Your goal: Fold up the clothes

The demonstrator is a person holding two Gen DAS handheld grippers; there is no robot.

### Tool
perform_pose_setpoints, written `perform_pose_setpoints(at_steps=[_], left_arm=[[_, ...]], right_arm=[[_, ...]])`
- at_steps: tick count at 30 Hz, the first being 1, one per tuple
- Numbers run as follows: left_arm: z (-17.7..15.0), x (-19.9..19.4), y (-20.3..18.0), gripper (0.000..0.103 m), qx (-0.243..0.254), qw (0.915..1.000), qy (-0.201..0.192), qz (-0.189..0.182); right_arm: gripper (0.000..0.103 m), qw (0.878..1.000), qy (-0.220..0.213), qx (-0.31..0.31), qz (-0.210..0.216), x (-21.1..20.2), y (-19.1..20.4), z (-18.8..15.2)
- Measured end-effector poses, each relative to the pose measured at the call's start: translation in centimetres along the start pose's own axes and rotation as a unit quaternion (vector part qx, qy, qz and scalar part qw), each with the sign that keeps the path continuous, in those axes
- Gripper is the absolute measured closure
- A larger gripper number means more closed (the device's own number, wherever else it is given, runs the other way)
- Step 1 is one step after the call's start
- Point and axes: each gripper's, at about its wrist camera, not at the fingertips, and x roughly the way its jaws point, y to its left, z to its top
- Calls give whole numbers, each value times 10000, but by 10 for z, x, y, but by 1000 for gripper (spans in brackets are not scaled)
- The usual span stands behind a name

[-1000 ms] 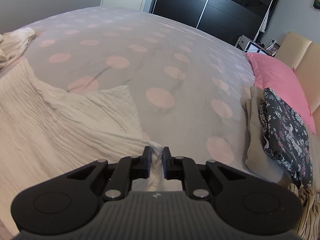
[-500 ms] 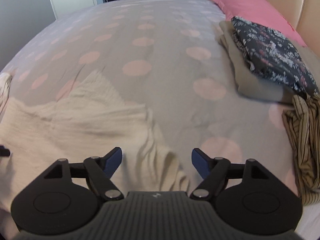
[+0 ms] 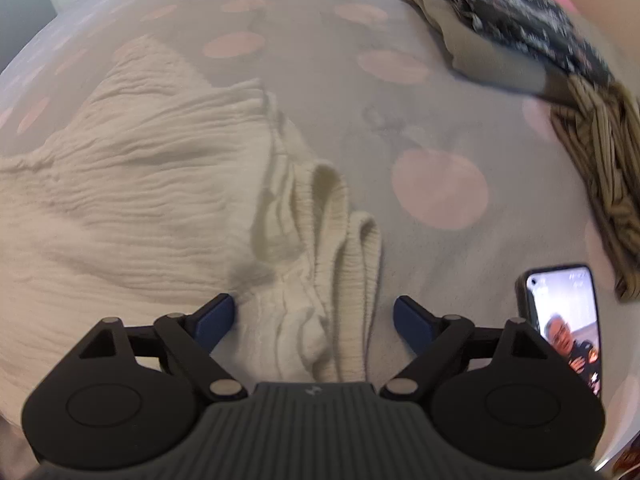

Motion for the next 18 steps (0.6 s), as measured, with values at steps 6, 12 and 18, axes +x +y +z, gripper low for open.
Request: perform_pose_setpoints(at_steps=[6,12,18], left_arm=[[-1,4,3,78,-130,9999,20,-20],[-2,-1,7,78,-228,9995,-200,28],[-4,-5,16,78,-508,9985,-177,-131]], right_arm=[[8,9997,120,156,107,6,-3,2],[35,9997,22,-8,259,1,0,2],[75,9986,-6,-162,494,-7,10,2]])
